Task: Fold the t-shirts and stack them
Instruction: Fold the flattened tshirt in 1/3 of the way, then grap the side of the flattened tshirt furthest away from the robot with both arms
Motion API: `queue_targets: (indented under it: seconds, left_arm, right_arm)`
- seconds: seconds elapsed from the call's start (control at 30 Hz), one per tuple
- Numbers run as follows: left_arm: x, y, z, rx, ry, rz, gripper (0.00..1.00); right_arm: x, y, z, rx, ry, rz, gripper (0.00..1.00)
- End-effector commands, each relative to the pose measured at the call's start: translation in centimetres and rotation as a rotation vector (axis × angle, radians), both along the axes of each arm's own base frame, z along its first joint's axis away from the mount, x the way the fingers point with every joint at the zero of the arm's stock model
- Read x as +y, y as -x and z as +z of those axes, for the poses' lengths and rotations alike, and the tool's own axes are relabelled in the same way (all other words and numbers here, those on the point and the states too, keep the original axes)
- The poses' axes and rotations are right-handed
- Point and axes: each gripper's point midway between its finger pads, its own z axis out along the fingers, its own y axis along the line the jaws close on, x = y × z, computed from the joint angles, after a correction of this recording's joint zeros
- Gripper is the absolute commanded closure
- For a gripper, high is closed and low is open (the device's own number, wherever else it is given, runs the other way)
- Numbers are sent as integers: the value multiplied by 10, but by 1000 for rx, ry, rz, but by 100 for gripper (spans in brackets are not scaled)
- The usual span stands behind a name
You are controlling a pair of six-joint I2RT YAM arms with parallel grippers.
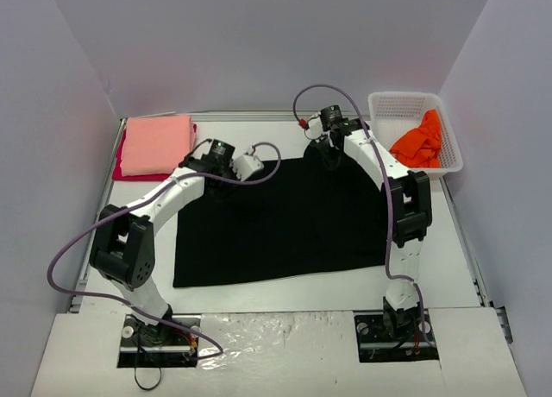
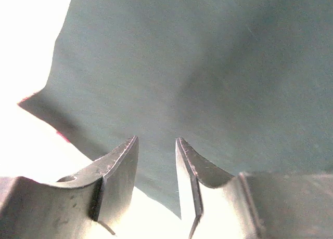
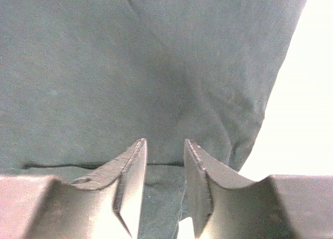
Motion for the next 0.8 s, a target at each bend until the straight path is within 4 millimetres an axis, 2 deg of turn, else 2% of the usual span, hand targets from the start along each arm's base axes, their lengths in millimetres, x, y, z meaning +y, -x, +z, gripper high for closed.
queue_targets:
  seconds: [0.0, 0.07, 0.17, 0.37, 0.47, 0.53, 0.57, 0.77]
  left_arm:
    - [5, -38, 52, -171, -33, 43, 66]
    - [12, -54, 61, -216, -36, 82, 66]
    - [26, -74, 59, -258, -75, 155, 63]
    - [69, -106, 33, -256, -144, 306, 62]
    - [82, -117, 27, -276, -143, 378, 62]
    - [92, -124, 23, -278, -137, 421, 57]
    - [93, -124, 13, -256, -136, 434, 56]
    - [101, -131, 4, -280, -146, 494, 55]
  right_arm:
    - [2, 10, 27, 0, -13, -7, 67]
    - [2, 12, 29, -3, -25, 0, 68]
    - [-1, 15, 22, 10, -21, -2, 68]
    - [-5, 22, 2, 46, -18, 9, 70]
    - [-8, 27, -7, 63, -7, 13, 70]
    - [-15, 28, -13, 67, 28, 3, 70]
    - [-15, 29, -14, 68, 34, 3, 70]
    - [-17, 33, -21, 82, 44, 8, 69]
